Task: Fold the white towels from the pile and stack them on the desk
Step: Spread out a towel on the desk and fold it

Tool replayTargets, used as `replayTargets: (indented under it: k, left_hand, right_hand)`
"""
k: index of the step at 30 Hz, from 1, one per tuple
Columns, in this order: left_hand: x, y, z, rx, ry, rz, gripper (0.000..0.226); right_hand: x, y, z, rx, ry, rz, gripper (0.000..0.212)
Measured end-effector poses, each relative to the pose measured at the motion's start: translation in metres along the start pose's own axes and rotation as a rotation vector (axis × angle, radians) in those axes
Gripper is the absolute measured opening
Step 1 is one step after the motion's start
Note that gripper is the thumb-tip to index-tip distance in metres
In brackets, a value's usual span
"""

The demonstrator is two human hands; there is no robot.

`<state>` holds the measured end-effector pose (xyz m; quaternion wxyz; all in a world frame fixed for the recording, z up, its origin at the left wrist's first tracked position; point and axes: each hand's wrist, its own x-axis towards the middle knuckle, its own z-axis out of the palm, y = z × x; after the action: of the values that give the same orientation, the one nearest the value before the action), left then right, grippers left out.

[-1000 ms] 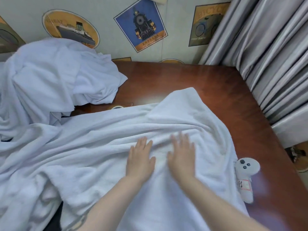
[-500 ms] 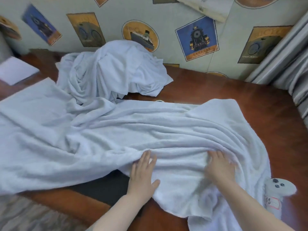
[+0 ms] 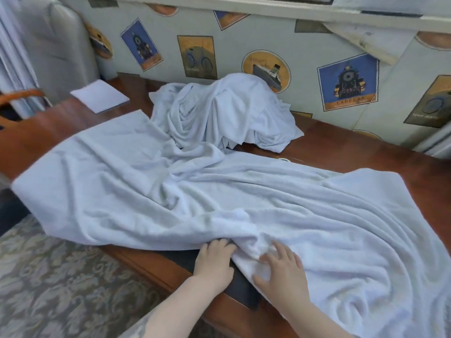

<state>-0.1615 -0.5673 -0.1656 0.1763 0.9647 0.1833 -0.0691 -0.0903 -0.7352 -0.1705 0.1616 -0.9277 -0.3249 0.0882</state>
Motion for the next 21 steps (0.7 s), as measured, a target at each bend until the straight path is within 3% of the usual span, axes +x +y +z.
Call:
replayTargets:
  k: [1, 3, 5, 7, 9, 11, 13, 17, 19, 21]
  left_hand:
    - [-0.001, -0.013, -0.004, 0.016, -0.004, 0.009, 0.046]
    - [-0.004, -0.040, -0.012, 0.006, 0.035, 0.002, 0.052]
    - [-0.011, -0.065, -0.019, -0.047, 0.091, 0.040, 0.053]
    - [-0.015, -0.085, -0.027, -0.240, 0.160, 0.082, 0.051]
    - [-0.014, -0.104, -0.036, -0.417, 0.210, 0.070, 0.048]
    - [-0.010, -0.123, -0.043, -0.479, 0.222, 0.024, 0.044]
    - [-0.004, -0.137, -0.047, -0.482, 0.160, 0.003, 0.037]
    - [0.003, -0.154, -0.050, -0.427, 0.064, 0.080, 0.029]
    - [0.003, -0.163, -0.055, -0.407, 0.100, 0.086, 0.027]
    - [0.005, -0.178, -0.064, -0.322, 0.212, 0.069, 0.026]
  right_hand:
    - [0.000, -0.015, 0.006, -0.010, 0.044, -0.015, 0.040]
    - [0.000, -0.048, 0.022, -0.046, -0.034, -0.020, 0.044]
    - [0.000, -0.068, 0.037, -0.023, -0.033, 0.062, 0.036]
    - [0.005, -0.072, 0.045, -0.043, 0.041, 0.152, 0.031]
    - [0.010, -0.070, 0.041, -0.043, -0.007, 0.251, 0.047]
    - [0.011, -0.064, 0.028, 0.025, -0.169, 0.402, 0.050]
    - [0.003, -0.057, 0.015, 0.062, -0.352, 0.541, 0.035]
    - [-0.005, -0.067, -0.005, -0.093, -0.709, 0.789, 0.017]
    - [-0.003, -0.089, -0.007, -0.137, -0.627, 0.899, 0.004]
    - [0.005, -0.112, 0.005, -0.124, -0.251, 0.826, 0.013]
